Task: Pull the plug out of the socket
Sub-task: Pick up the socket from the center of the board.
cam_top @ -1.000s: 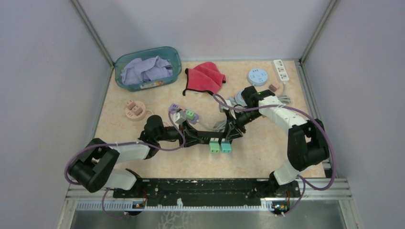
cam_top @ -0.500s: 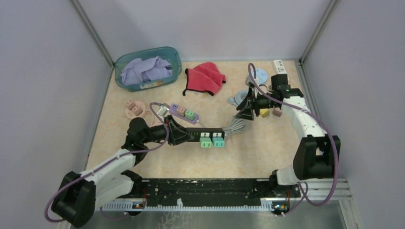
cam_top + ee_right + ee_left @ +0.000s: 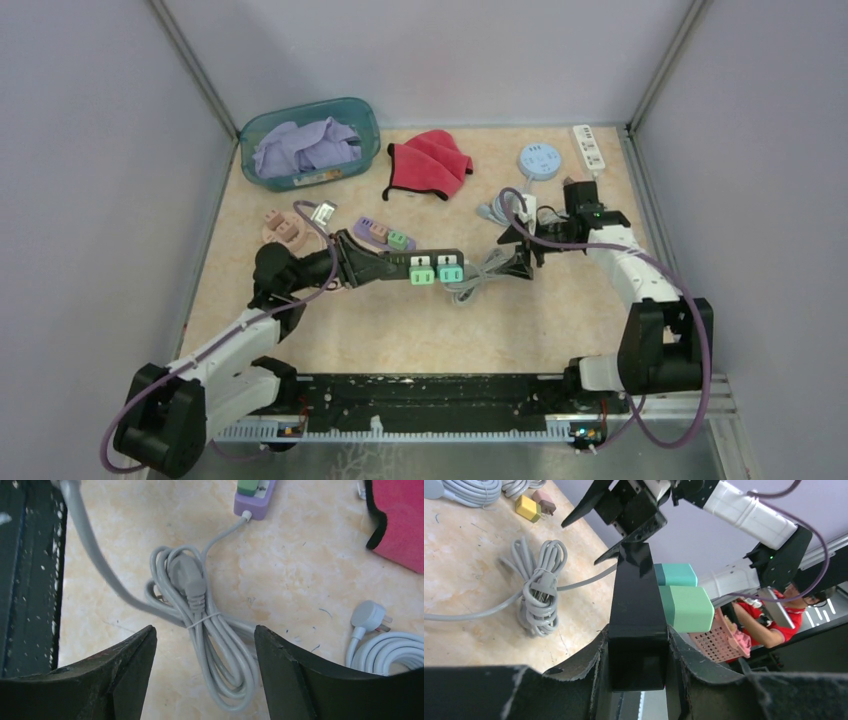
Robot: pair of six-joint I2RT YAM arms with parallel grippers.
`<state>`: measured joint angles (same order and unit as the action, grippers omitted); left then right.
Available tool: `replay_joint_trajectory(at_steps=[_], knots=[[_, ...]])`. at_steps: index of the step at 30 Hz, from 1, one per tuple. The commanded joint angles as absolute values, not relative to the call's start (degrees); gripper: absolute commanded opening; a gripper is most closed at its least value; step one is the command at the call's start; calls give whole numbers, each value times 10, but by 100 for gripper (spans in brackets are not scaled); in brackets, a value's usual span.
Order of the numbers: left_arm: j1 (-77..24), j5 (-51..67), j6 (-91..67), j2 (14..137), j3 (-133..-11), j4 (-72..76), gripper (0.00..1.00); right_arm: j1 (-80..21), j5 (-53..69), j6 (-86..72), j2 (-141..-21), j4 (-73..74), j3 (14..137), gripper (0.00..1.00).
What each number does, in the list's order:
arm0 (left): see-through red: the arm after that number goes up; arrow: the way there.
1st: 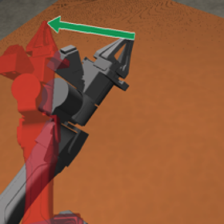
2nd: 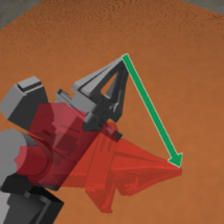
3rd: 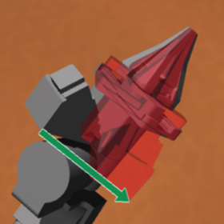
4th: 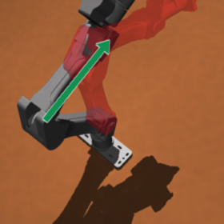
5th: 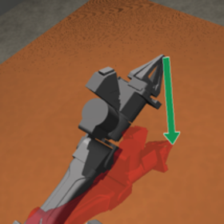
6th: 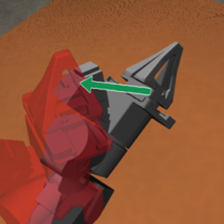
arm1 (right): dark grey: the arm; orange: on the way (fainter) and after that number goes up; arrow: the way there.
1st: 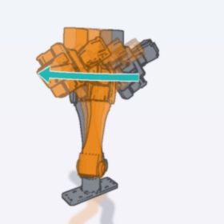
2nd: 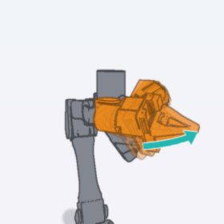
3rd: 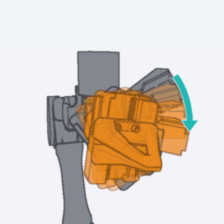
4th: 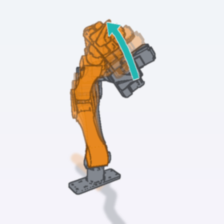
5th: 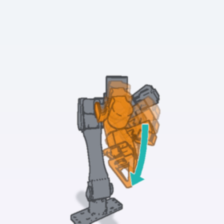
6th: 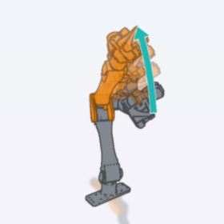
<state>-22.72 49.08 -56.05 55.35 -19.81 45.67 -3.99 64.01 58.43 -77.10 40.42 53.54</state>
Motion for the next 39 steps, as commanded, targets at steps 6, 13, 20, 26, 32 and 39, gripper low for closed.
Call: replay_joint_trajectory(at_steps=[6,13,20,26,32,39], knots=[[-194,547,-662,599,-221,645,0,-40,604,834,-746,351,426,74],[-186,560,-674,586,-201,671,0,-63,535,802,-749,259,398,57],[-185,584,-682,587,-196,696,0,-96,473,675,-748,104,367,42],[-184,589,-679,576,-173,704,0,-98,413,478,-746,-31,367,4],[-184,582,-666,586,-151,707,0,-98,445,332,-774,-101,398,0],[-184,541,-666,636,-111,737,0,-115,376,270,-906,-72,538,0]])
